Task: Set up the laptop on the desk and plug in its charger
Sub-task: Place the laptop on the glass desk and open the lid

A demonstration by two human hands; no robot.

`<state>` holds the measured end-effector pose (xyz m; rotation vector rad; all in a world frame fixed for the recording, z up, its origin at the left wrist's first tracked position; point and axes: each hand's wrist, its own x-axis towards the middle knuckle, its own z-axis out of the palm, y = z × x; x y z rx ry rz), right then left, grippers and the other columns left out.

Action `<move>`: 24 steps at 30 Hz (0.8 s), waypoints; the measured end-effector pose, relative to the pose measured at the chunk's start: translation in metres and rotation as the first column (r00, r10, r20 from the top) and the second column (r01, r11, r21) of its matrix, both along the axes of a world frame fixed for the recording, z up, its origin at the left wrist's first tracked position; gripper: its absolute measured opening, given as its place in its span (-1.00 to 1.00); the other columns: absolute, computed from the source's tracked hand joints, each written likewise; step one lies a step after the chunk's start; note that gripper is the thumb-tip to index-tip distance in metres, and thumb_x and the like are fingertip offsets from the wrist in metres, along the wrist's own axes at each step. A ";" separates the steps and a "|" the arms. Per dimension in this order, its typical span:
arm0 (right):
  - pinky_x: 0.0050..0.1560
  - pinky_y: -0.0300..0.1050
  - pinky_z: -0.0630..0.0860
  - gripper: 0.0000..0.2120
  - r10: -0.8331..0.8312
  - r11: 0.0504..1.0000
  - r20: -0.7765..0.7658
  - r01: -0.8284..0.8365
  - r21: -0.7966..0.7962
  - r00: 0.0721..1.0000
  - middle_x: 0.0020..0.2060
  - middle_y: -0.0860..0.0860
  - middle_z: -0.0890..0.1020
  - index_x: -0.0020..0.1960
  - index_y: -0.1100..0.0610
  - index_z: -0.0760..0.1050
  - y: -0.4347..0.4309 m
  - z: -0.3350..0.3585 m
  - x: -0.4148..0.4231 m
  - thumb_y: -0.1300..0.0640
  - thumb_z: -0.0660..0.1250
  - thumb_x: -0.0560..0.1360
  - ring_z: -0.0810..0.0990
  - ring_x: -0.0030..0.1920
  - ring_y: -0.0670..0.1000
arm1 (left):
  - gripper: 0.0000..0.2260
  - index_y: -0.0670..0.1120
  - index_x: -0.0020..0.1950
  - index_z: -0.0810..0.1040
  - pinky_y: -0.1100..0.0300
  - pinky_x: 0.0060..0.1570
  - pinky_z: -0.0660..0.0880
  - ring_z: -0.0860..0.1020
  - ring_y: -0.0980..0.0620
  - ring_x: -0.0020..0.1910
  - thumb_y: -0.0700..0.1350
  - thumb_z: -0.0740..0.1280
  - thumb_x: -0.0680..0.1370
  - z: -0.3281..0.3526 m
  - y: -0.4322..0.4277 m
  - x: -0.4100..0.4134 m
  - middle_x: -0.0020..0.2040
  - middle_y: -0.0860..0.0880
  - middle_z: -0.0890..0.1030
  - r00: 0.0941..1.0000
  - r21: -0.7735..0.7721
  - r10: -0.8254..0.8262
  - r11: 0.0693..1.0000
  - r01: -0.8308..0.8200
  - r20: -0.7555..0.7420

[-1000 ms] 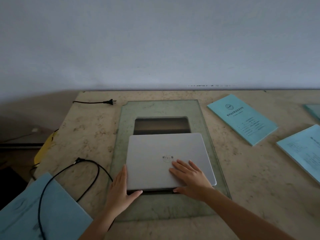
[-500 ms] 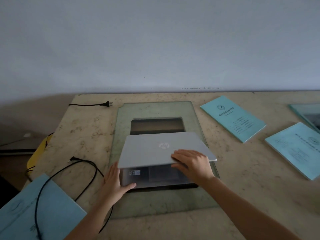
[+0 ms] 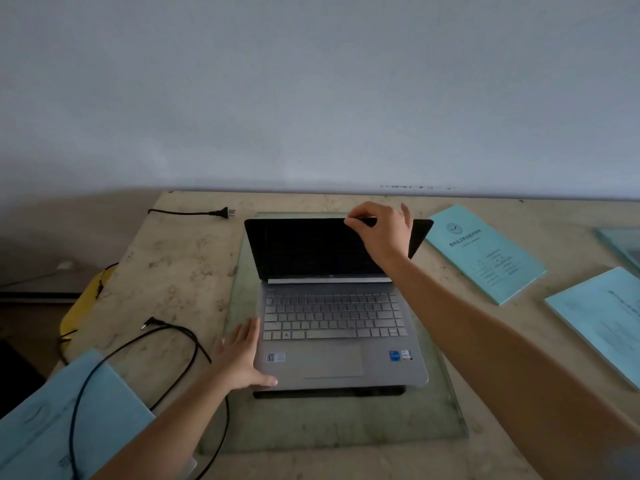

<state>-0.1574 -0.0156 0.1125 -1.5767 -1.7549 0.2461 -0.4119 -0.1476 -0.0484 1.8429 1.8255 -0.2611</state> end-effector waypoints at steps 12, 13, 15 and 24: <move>0.47 0.11 0.06 -0.87 -0.025 0.991 -0.016 0.023 -0.132 1.000 -0.27 -0.19 0.61 -0.24 -0.09 0.54 0.069 0.010 -0.009 -0.10 0.43 0.38 0.51 -0.19 -0.14 | 0.23 -0.12 0.47 -0.42 -0.13 0.49 -0.06 -0.26 -0.06 0.53 0.34 0.43 0.25 0.007 0.008 0.001 0.54 -0.06 -0.33 0.999 -0.076 -0.047 0.996 0.046 -0.016; 0.47 0.11 0.07 -0.87 -0.026 0.990 -0.015 0.023 -0.141 1.000 -0.27 -0.18 0.61 -0.24 -0.09 0.54 0.073 0.009 -0.009 -0.11 0.43 0.38 0.51 -0.19 -0.14 | 0.24 -0.11 0.47 -0.42 -0.13 0.49 -0.05 -0.26 -0.06 0.53 0.34 0.43 0.25 0.006 0.007 0.001 0.54 -0.06 -0.33 0.999 -0.072 -0.043 0.996 0.042 -0.007; 0.45 0.12 0.10 -0.87 -0.030 0.988 -0.020 0.026 -0.153 0.999 -0.27 -0.17 0.61 -0.24 -0.09 0.55 0.078 0.008 -0.009 -0.11 0.44 0.37 0.49 -0.22 -0.17 | 0.24 -0.11 0.47 -0.42 -0.14 0.48 -0.06 -0.26 -0.06 0.53 0.33 0.44 0.24 0.005 0.007 0.001 0.54 -0.05 -0.33 0.999 -0.059 -0.042 0.997 0.042 0.002; 0.42 0.14 0.21 -0.85 -0.075 0.974 -0.061 0.060 -0.216 0.995 -0.28 -0.14 0.58 -0.18 -0.05 0.61 0.090 0.011 -0.009 -0.11 0.47 0.36 0.28 -0.31 -0.27 | 0.23 -0.11 0.48 -0.40 -0.15 0.48 -0.10 -0.27 -0.05 0.53 0.32 0.44 0.25 0.001 0.004 0.001 0.54 -0.03 -0.33 0.999 -0.032 -0.027 0.999 0.029 0.035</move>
